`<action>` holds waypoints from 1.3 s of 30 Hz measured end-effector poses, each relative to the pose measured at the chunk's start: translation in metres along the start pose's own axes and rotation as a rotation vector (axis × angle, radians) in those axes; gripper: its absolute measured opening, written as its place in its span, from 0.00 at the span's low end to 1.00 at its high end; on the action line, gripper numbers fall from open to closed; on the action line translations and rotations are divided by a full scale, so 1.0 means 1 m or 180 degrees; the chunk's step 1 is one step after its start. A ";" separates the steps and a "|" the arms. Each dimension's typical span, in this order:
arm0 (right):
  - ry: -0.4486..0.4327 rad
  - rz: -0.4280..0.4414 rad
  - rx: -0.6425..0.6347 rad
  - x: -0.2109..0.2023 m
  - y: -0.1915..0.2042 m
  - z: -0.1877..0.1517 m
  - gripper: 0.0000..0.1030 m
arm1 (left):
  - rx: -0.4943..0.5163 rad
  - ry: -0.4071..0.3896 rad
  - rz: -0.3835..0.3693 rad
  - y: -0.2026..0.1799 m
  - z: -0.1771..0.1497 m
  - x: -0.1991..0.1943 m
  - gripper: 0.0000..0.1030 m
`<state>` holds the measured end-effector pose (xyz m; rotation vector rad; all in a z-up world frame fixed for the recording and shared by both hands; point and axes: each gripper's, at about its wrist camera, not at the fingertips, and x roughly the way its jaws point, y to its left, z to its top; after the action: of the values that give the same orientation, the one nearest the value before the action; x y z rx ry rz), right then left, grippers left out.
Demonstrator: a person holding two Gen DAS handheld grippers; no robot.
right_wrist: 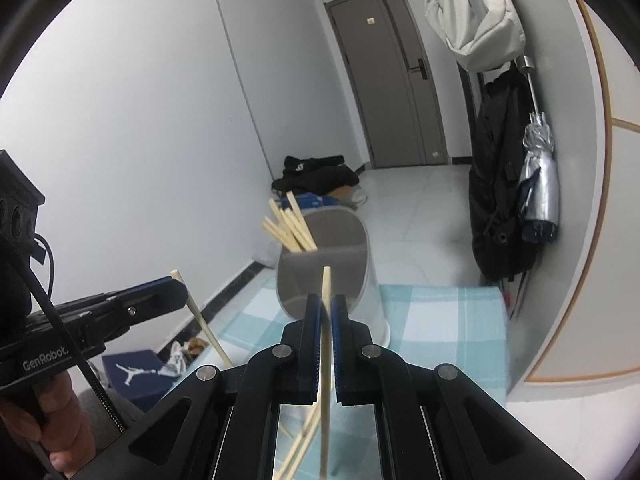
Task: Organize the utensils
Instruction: 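Carry the chopstick with the right gripper up over the holder, then lower the chopstick into the holder with the right gripper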
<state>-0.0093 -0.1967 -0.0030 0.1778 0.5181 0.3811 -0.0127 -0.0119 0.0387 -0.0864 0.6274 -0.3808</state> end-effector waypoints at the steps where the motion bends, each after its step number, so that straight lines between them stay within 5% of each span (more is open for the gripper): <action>1: -0.0017 0.0013 0.0010 -0.001 -0.001 0.004 0.04 | 0.0018 -0.0022 -0.0021 -0.003 0.004 -0.002 0.02; 26: -0.0478 0.0303 -0.0270 0.017 0.000 0.163 0.04 | -0.0239 -0.0413 -0.0223 0.008 0.130 0.003 0.02; 39: -0.0499 0.0346 -0.0463 0.072 -0.001 0.195 0.04 | -0.0340 -0.0319 -0.0109 0.043 0.144 0.045 0.02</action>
<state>0.1492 -0.1826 0.1314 0.0943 0.3255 0.5047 0.1193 0.0065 0.1217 -0.2171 0.5474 -0.3736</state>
